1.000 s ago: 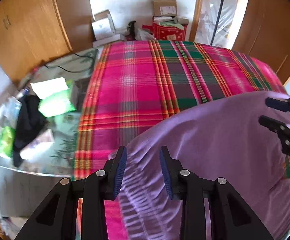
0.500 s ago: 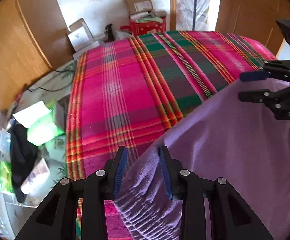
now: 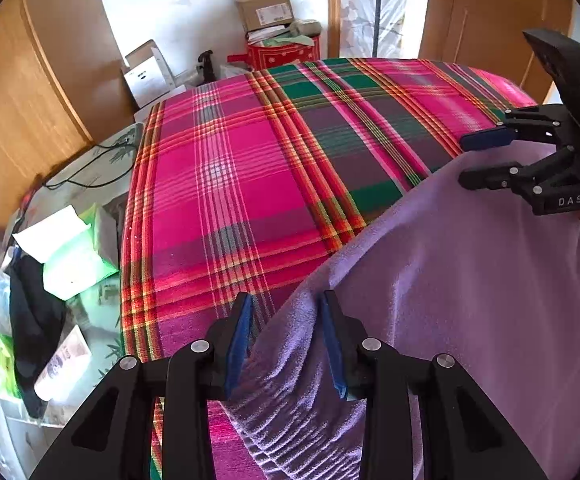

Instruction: Fold clothes

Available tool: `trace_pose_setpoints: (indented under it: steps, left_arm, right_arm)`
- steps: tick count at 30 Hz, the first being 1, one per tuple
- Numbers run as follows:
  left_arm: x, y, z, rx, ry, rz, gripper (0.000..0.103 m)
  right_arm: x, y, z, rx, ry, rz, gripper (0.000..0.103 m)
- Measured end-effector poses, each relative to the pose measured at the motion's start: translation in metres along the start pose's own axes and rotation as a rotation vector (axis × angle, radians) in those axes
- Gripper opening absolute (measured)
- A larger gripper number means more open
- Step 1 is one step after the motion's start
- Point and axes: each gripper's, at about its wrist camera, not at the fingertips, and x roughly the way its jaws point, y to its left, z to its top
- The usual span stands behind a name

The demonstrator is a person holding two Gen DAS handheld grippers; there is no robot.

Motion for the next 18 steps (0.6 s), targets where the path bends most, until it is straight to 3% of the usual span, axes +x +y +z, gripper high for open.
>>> trace_pose_setpoints:
  steps: [8,11,14,18]
  left_arm:
    - [-0.001,0.0,-0.004,-0.026,-0.013,-0.027,0.034]
    - [-0.001,-0.007,-0.005,0.019,-0.023,-0.01,0.025]
    - [-0.001,-0.014,-0.004,0.052,-0.026,0.004,0.013]
    - [-0.002,-0.017,-0.004,0.05,-0.032,0.029,0.008]
  right_arm:
    - [-0.002,0.001,-0.003,0.007,-0.006,0.007,0.048]
    - [-0.004,0.002,-0.004,0.008,-0.005,0.016,0.04]
    - [-0.006,0.003,-0.007,0.019,-0.009,0.029,0.019]
    - [-0.011,0.006,-0.011,0.044,-0.024,0.018,0.009]
